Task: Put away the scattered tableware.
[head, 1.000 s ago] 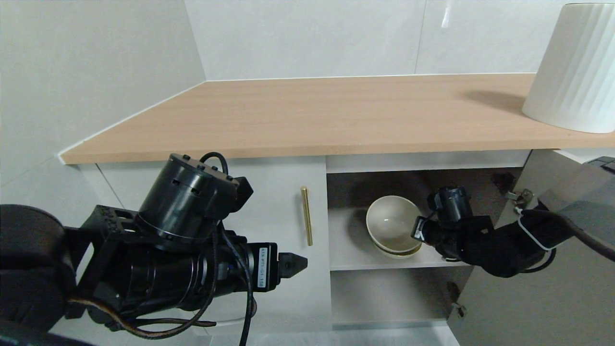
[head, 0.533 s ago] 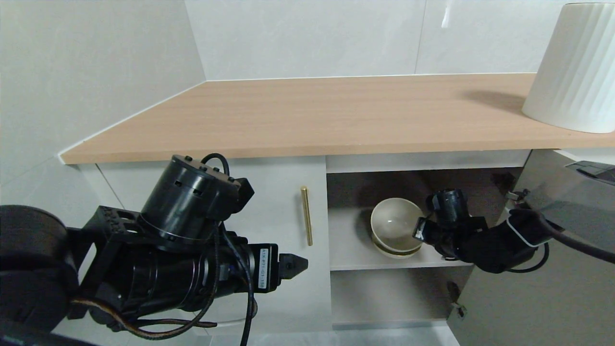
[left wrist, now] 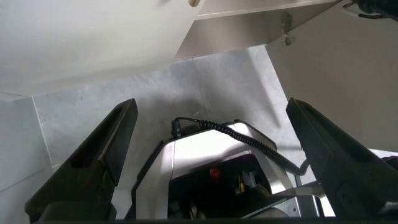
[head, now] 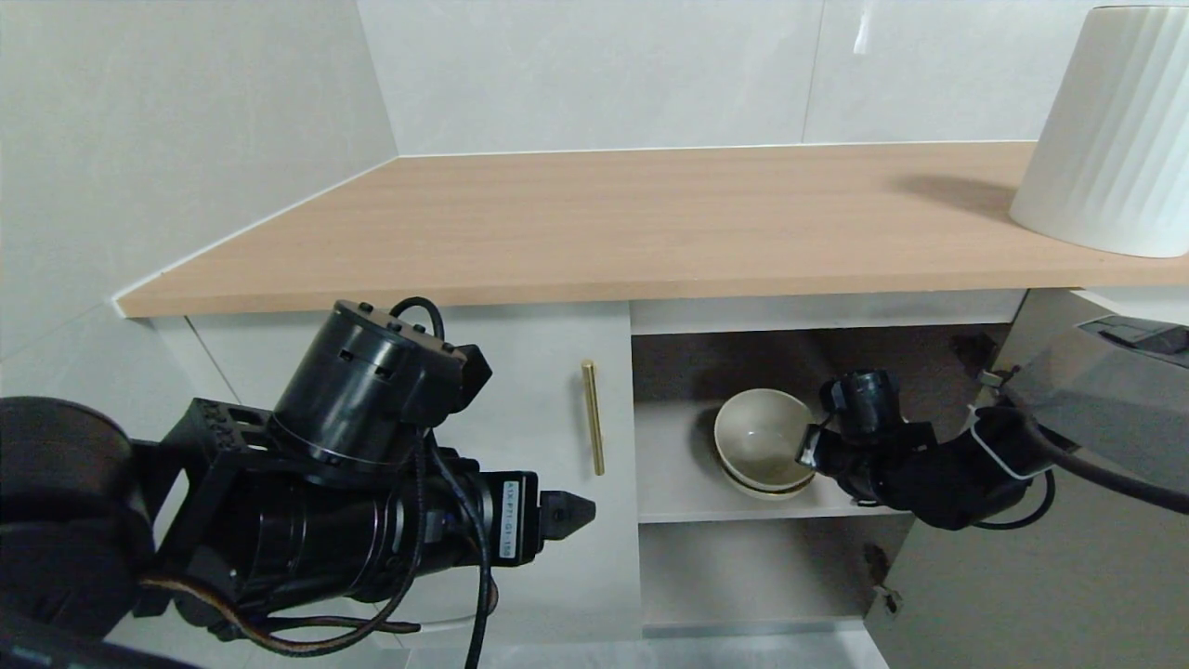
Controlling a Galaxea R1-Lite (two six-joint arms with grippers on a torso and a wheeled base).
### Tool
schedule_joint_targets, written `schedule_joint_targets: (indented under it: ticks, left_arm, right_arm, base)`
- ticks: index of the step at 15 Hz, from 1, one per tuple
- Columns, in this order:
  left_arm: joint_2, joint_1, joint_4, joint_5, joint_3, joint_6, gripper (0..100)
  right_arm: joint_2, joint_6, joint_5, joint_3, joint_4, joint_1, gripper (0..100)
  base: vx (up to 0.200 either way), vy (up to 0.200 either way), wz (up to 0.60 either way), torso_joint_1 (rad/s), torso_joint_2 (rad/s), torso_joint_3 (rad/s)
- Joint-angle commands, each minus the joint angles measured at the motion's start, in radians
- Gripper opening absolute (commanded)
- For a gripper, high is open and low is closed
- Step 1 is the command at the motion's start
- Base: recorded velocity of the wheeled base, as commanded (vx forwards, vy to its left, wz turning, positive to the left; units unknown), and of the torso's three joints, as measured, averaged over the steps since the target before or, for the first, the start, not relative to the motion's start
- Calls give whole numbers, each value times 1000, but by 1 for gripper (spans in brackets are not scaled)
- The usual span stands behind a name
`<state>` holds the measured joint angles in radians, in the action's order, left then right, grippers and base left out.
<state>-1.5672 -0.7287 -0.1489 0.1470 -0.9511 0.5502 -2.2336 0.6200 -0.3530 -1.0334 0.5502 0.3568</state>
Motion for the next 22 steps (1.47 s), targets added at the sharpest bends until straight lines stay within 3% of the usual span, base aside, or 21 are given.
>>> schedule_joint_targets:
  ticks: [1, 9, 11, 14, 18, 21, 22]
  left_arm:
    - [0, 0, 0, 0, 0, 0, 100]
    - [6, 0, 0, 0, -2, 2, 100]
    - [23, 11, 2, 6, -3, 5, 100]
    - [121, 54, -4, 3, 2, 0, 100]
    - [231, 78, -20, 3, 21, -1, 100]
    - [262, 141, -17, 3, 35, -7, 100]
    - [279, 155, -17, 5, 40, -24, 100]
  right_arm:
    - [-6, 0, 0, 1, -1, 1, 100]
    - [35, -2, 5, 18, -10, 2, 100]
    - [137, -14, 66, 98, -38, 17, 100]
    - [354, -89, 198, 210, -168, 85, 100]
    - [609, -135, 216, 331, -262, 110, 100]
    - [832, -180, 259, 308, -461, 126, 100]
    - [908, -186, 284, 286, -547, 137, 100]
  base:
    - [0, 0, 0, 0, 0, 0]
    - [0, 0, 0, 0, 0, 0]
    - [0, 0, 0, 0, 0, 0]
    - [0, 0, 0, 0, 0, 0]
    - [0, 0, 0, 0, 0, 0]
    - [0, 0, 0, 0, 0, 0]
    - [0, 0, 0, 0, 0, 0]
